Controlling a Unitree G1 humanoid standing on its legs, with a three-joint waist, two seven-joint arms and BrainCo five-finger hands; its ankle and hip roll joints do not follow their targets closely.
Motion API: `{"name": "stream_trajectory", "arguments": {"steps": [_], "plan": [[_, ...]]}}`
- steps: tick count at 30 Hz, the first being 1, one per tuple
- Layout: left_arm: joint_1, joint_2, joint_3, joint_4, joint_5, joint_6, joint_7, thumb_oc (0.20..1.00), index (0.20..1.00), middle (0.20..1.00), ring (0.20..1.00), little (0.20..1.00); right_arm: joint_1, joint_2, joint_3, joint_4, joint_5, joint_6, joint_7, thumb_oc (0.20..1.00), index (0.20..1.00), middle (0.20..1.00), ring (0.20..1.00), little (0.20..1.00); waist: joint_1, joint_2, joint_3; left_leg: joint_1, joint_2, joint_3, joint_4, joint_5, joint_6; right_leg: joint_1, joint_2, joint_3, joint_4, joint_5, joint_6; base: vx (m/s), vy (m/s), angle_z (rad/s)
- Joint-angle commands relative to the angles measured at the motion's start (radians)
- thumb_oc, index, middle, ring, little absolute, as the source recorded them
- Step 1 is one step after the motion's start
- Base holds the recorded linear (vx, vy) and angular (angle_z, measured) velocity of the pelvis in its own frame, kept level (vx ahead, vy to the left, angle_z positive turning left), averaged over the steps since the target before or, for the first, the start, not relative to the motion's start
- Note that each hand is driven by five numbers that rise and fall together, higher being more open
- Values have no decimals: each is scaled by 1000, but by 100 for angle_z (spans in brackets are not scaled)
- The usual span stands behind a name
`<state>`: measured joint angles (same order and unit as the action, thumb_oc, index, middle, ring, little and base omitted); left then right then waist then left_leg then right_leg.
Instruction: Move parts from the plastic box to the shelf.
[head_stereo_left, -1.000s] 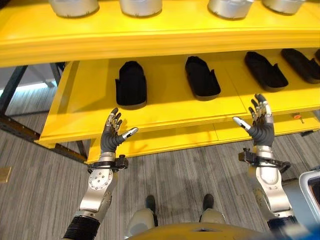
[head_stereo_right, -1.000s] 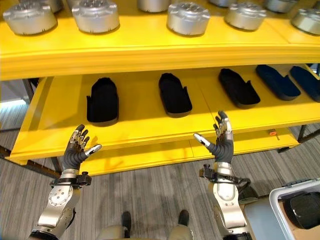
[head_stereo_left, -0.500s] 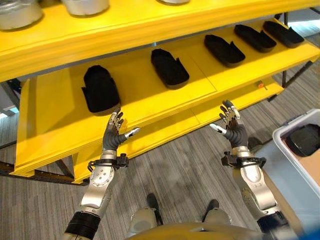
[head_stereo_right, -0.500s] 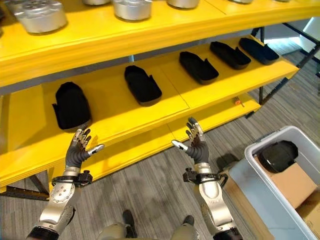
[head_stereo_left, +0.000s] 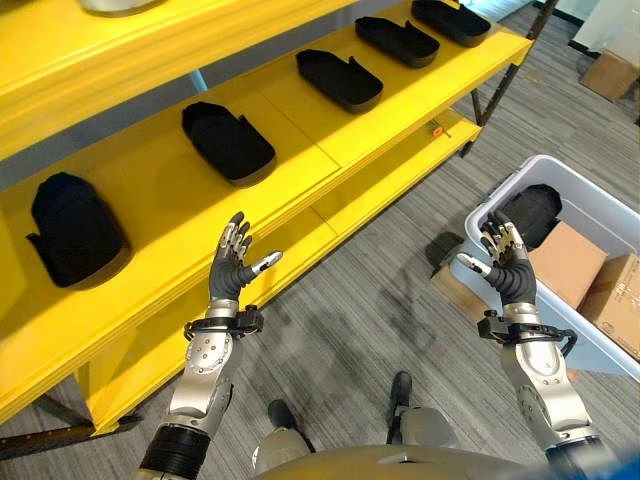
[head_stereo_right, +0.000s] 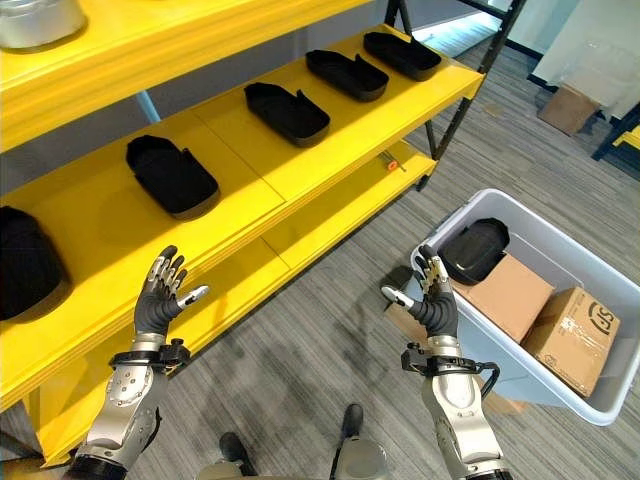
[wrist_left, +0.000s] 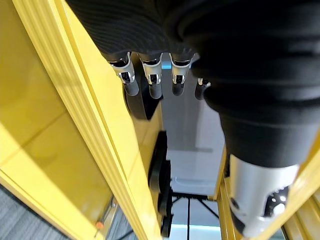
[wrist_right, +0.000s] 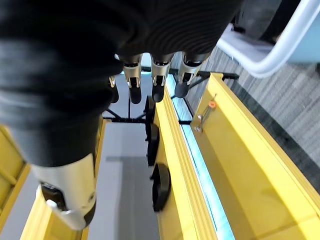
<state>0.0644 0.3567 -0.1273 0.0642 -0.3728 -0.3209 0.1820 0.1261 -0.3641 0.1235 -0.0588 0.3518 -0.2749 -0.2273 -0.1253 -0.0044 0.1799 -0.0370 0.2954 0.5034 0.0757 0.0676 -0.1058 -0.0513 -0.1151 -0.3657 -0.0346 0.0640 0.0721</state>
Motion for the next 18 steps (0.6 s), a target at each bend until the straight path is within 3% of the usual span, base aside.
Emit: {"name": "stream_trajectory", "arguments": {"steps": [1,2,3,5,7,8,9,10,12,14,18], "plan": [[-22,28,10,-30,19,-54,11,1000,1000,1000,1000,1000,-5,10,-59,-84,12,-99,-29,1000,1000,1000,1000,1000,-7,-20,16,-8,128,-118,178,87,-99,26,14,95,16,-47,15,115,-307,-53],[-12,23,14,-30,15,-49,11,1000,1000,1000,1000,1000,2,12,-70,-76,0,-96,-42,1000,1000,1000,1000,1000,-2,-27,30,-33,120,-166,260,92,-86,39,37,114,9,-64,-6,40,-142,-59],[-11,23,14,-31,15,-49,10,1000,1000,1000,1000,1000,4,12,-70,-78,-1,-95,-43,1000,1000,1000,1000,1000,-3,-27,31,-34,121,-168,264,89,-85,40,37,114,8,-65,-6,62,-161,-62],[-3,12,16,-29,18,-42,13,1000,1000,1000,1000,1000,4,16,-69,-67,-23,-87,-58,1000,1000,1000,1000,1000,13,-40,41,-85,44,-224,234,75,-33,34,37,135,-1,-55,-15,-17,-26,-37],[17,-1,24,-35,24,-41,18,1000,1000,1000,1000,1000,-6,18,-63,-47,-38,-82,-55,1000,1000,1000,1000,1000,50,-52,47,-141,-69,-365,107,25,5,35,37,191,-1,-53,-2,88,34,-51],[25,-6,23,-39,23,-41,14,1000,1000,1000,1000,1000,-9,13,-58,-38,-46,-75,-45,1000,1000,1000,1000,1000,60,-55,50,-153,-92,-405,58,35,5,41,44,210,0,-54,1,190,38,-99],[30,-13,20,-39,32,-42,14,1000,1000,1000,1000,1000,-27,9,-49,-19,-49,-73,-37,1000,1000,1000,1000,1000,85,-50,63,-206,-130,-485,-24,111,-4,49,62,255,-5,-46,-4,140,26,-115],[29,-14,20,-38,32,-42,13,1000,1000,1000,1000,1000,-27,9,-49,-18,-49,-73,-37,1000,1000,1000,1000,1000,85,-50,63,-203,-131,-484,-29,114,-4,49,61,256,-5,-47,-4,122,28,-123],[10,-22,9,-26,40,-43,12,1000,1000,1000,1000,1000,-46,4,-38,4,-57,-68,-33,1000,1000,1000,1000,1000,99,-31,81,-232,-171,-498,-97,169,-15,66,92,299,-6,-53,-9,116,50,-100],[1,-26,5,-22,41,-44,12,1000,1000,1000,1000,1000,-53,7,-34,8,-59,-67,-33,1000,1000,1000,1000,1000,103,-26,84,-230,-184,-490,-99,171,-14,75,99,320,-4,-59,-11,127,86,-91],[-8,-40,0,-30,19,-50,14,1000,1000,1000,1000,1000,-73,21,-9,20,-69,-52,-14,1000,1000,1000,1000,1000,102,-25,76,-190,-200,-507,-70,116,8,89,94,404,21,-84,-7,167,187,-130]]}}
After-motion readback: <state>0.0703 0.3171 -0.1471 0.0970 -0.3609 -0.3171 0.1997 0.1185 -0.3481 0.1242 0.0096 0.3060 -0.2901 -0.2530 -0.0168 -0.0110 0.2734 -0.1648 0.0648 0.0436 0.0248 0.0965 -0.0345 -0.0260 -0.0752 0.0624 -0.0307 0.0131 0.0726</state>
